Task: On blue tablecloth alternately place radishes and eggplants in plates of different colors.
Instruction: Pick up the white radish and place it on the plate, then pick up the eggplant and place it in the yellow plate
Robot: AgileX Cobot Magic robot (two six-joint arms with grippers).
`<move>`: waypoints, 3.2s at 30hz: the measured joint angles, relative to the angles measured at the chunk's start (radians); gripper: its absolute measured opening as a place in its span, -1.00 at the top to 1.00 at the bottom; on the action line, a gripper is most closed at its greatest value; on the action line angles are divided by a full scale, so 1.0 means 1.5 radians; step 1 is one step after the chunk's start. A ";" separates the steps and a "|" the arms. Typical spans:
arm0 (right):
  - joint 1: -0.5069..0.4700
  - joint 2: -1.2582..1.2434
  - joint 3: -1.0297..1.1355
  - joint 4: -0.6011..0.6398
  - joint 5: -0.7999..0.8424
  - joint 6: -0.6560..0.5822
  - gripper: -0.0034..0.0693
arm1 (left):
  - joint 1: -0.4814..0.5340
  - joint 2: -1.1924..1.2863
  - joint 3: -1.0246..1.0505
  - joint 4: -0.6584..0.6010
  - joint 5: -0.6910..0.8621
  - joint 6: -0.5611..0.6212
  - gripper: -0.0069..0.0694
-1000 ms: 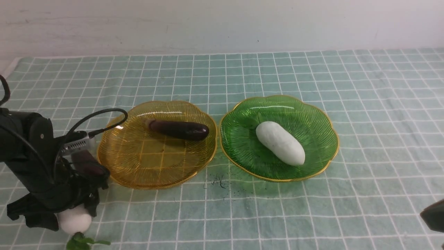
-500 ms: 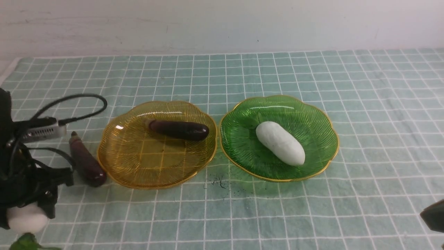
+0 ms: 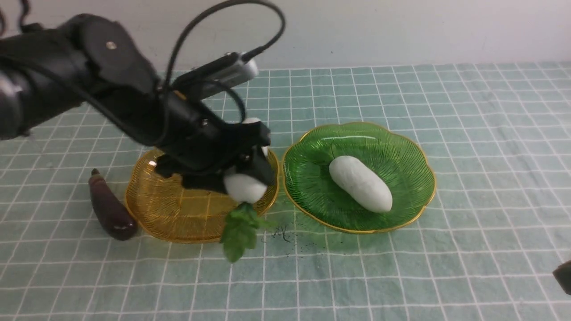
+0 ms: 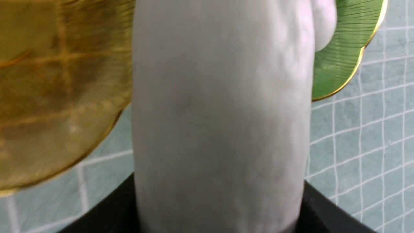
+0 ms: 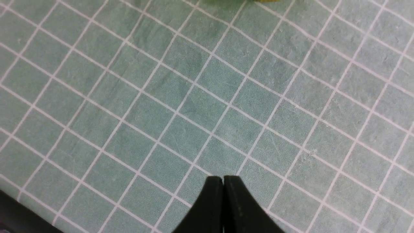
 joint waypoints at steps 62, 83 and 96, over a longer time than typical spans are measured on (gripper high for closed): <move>0.000 -0.219 0.038 -0.041 0.014 0.029 0.95 | 0.354 0.165 -0.092 0.235 0.076 -0.118 -0.37; 0.000 -0.219 0.038 -0.041 0.012 0.029 0.95 | 0.354 0.222 -0.208 0.265 0.151 -0.082 0.06; 0.000 -0.219 0.038 -0.036 0.009 0.046 0.95 | 0.244 0.231 -0.286 0.108 0.185 -0.090 0.06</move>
